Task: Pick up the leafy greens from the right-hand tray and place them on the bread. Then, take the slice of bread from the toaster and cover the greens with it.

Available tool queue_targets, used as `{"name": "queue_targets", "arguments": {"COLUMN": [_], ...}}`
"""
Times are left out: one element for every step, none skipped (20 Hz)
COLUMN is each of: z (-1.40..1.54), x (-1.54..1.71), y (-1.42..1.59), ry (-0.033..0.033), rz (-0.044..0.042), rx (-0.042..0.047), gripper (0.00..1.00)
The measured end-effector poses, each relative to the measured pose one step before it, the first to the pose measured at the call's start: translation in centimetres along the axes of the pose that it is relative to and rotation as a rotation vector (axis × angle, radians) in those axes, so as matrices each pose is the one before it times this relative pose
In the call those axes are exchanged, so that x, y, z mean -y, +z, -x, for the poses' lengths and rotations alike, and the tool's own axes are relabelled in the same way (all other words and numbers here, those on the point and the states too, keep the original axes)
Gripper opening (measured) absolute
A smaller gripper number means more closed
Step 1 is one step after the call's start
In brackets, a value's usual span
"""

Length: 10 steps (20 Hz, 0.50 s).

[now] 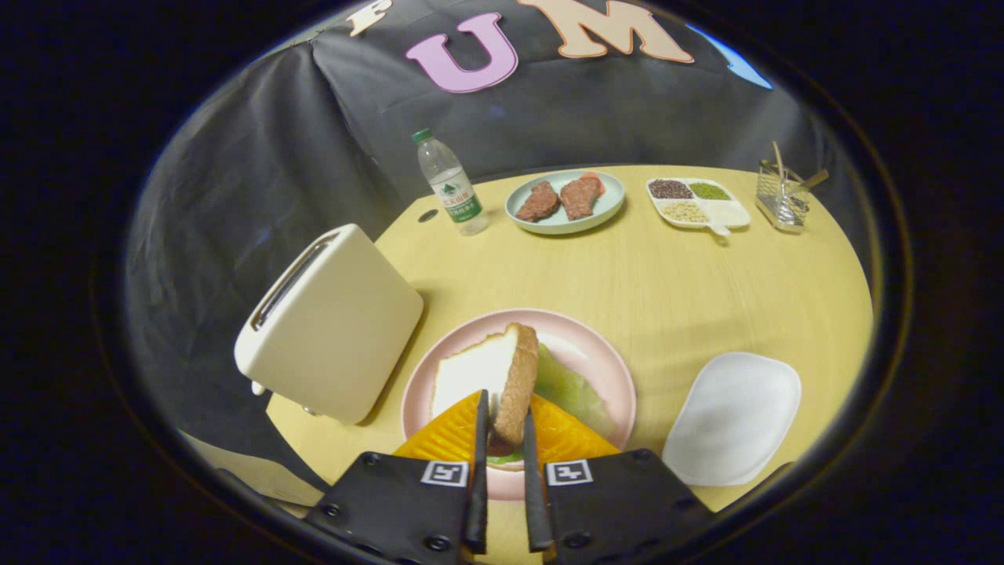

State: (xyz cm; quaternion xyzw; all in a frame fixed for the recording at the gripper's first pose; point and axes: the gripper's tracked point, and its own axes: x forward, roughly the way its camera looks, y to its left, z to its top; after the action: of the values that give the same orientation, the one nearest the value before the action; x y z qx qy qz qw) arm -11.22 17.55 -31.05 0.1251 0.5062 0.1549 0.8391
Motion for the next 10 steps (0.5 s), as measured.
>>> {"name": "queue_targets", "arguments": {"z": [-0.15,-0.087,-0.31,-0.025,0.062,0.069,0.2,-0.055,0.197,0.169], "x": [0.194,0.03,0.792,0.529,-0.058,-0.059,0.36,0.193,0.09,0.31], "y": [-0.211,-0.152,-0.629,-0.239,-0.262,-0.045,0.056,-0.07,-0.275,0.051], "ry": [-0.00424,-0.00162,-0.01856,-0.01667,0.00026,0.00504,-0.00934,-0.00291,-0.00335,-0.00427], "rz": [0.01176,0.00466,0.01358,0.0182,0.00884,0.00104,0.0065,0.00578,0.00453,0.00944], "rx": [-0.00274,-0.00332,-0.00735,-0.00744,-0.00751,0.00022,0.00338,-0.00062,-0.00024,-0.00321], "gripper": [0.24,0.24,0.3,0.35,0.41,0.47,0.53,0.59,0.65,0.71]}}
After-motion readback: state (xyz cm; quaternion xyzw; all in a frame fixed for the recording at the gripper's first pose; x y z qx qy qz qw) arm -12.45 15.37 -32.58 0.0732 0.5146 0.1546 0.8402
